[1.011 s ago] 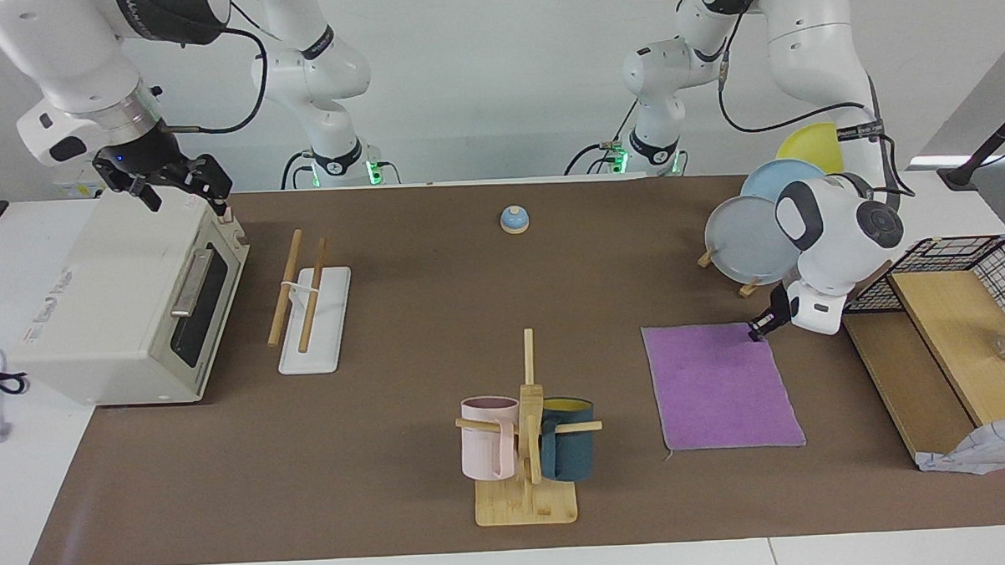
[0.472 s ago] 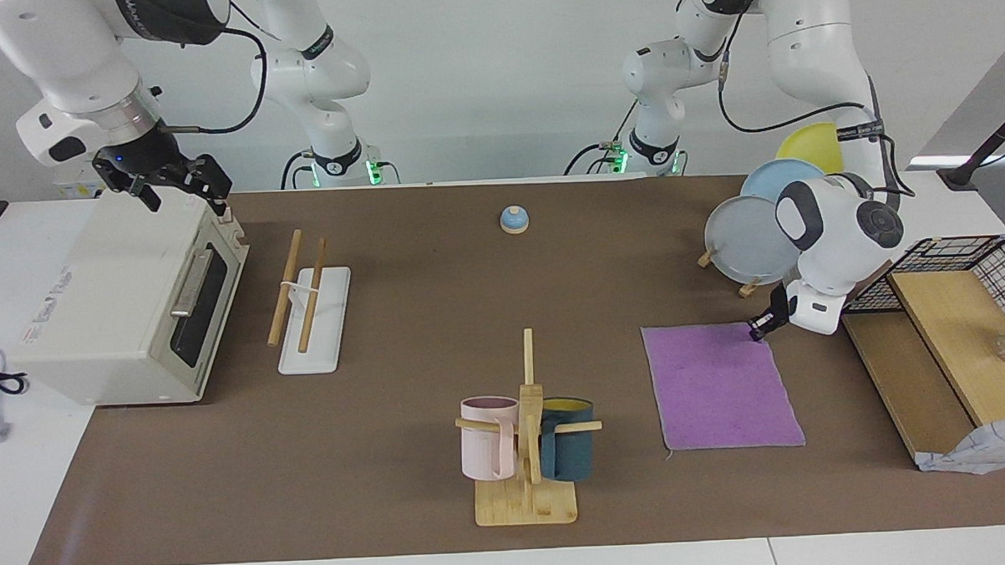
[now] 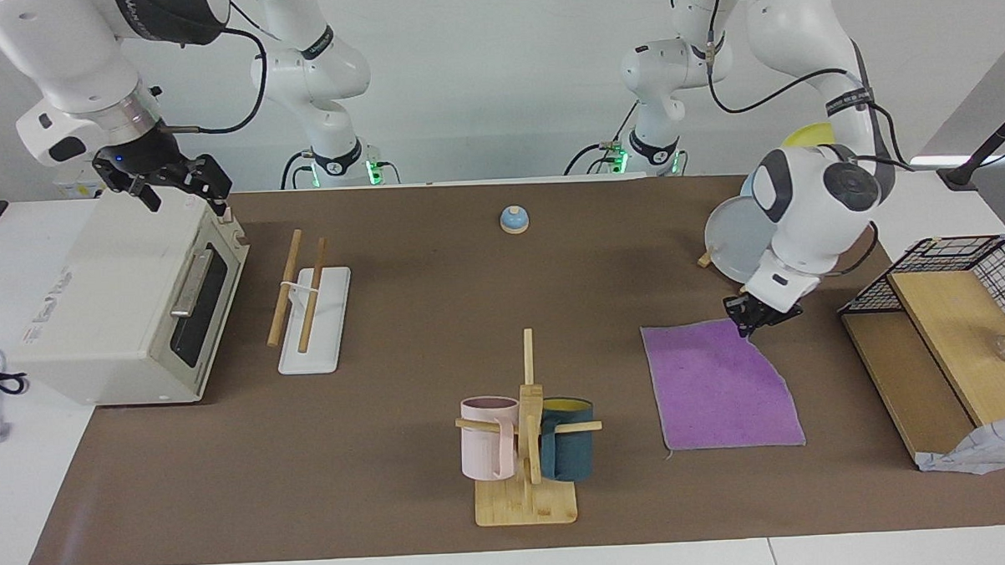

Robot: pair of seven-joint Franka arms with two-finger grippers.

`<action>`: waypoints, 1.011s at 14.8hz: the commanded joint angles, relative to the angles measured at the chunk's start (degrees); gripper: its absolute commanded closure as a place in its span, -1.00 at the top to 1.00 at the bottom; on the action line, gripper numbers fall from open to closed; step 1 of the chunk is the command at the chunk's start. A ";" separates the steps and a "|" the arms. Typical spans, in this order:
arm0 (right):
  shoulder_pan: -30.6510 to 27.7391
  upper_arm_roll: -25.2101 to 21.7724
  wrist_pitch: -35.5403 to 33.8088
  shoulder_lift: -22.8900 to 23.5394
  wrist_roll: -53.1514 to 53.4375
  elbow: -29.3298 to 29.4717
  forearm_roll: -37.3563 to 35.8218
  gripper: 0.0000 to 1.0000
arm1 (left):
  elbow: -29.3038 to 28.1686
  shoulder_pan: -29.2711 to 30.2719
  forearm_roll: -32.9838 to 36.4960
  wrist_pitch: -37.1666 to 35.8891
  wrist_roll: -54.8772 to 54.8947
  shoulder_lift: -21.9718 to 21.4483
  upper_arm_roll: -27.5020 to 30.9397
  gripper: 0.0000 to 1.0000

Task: Fold towel and hang on rack
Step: 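Close the left gripper on the purple towel's near edge, then fold the towel edge over with the left gripper toward the far edge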

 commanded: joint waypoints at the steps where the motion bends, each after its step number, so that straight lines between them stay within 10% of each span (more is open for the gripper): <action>1: -0.31 0.11 -0.34 -0.38 -1.09 -0.32 -0.11 1.00 | -2.54 -9.00 7.40 0.87 2.60 -0.47 0.94 -1.00; 10: -0.31 0.11 -0.34 -0.38 -1.09 -0.32 -0.11 1.00 | -6.23 -13.78 10.23 3.16 -6.18 1.73 0.68 -1.00; 11: -0.31 0.11 -0.34 -0.38 -1.09 -0.32 -0.11 1.00 | -6.15 -13.78 10.05 2.98 -6.89 1.64 0.68 -0.12; 12: -0.31 0.11 -0.34 -0.38 -1.09 -0.32 -0.11 1.00 | -6.15 -13.69 9.96 2.98 -7.07 1.55 0.68 0.07; 13: -0.31 0.11 -0.34 -0.38 -1.09 -0.32 -0.11 1.00 | -6.15 -13.43 9.96 2.89 -6.81 1.29 0.68 0.99; 15: -0.31 0.11 -0.34 -0.38 -1.09 -0.32 -0.11 1.00 | -5.97 -13.07 9.26 2.37 -6.63 0.85 0.50 1.00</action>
